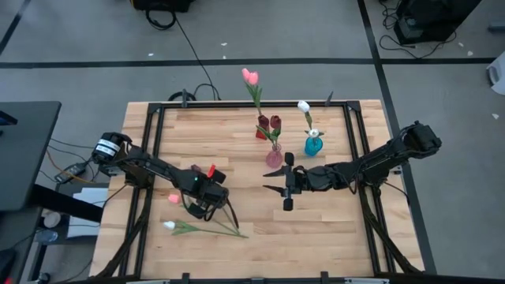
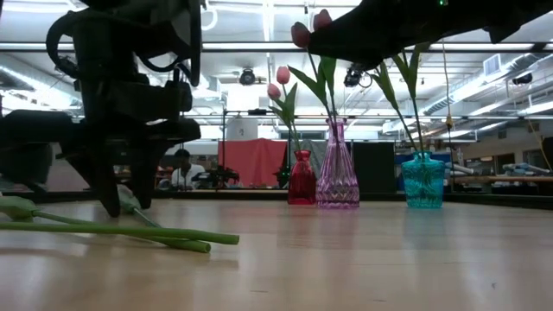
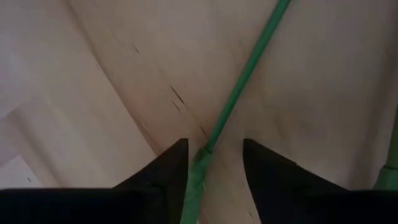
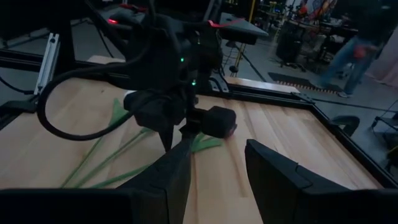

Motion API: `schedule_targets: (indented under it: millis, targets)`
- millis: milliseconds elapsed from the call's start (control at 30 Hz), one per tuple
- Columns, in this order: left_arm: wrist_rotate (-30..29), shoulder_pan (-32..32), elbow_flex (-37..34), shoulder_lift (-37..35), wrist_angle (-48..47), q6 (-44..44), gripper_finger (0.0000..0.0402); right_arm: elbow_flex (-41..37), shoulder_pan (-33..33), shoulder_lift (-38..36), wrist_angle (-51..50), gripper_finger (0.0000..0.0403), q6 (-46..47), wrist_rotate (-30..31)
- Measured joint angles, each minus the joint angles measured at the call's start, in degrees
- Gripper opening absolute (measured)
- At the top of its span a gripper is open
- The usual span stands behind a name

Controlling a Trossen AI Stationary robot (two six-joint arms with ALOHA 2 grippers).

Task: Sort flowers into vase by color
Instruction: Put the red flower into the pink vase

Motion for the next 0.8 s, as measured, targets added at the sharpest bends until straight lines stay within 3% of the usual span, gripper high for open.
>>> schedule_targets:
  millis: [233, 400, 600, 800]
  targets:
    - [-0.2, 0.5, -0.2, 1.3, 1.3, 0.1, 0.0151, 0.0, 0.0, 0.0, 0.0, 0.0162, 0.0, 0.0]
    - [1.3, 0.6, 0.0, 3.1, 1.4, 1.6, 0.0105, 0.0, 0.0, 0.0, 0.1, 0.0162, 0.0, -0.4]
    - [2.2, 0.6, 2.1, 3.6, -2.2, 1.6, 0.0013, 0.0, 0.0, 0.0, 0.2, 0.0162, 0.0, -0.4]
    - [-3.4, 0.7, 9.8, 4.0, -10.9, 1.4, 0.0004, 0.0, 0.0, 0.0, -0.2, 0.0162, 1.0, -0.7]
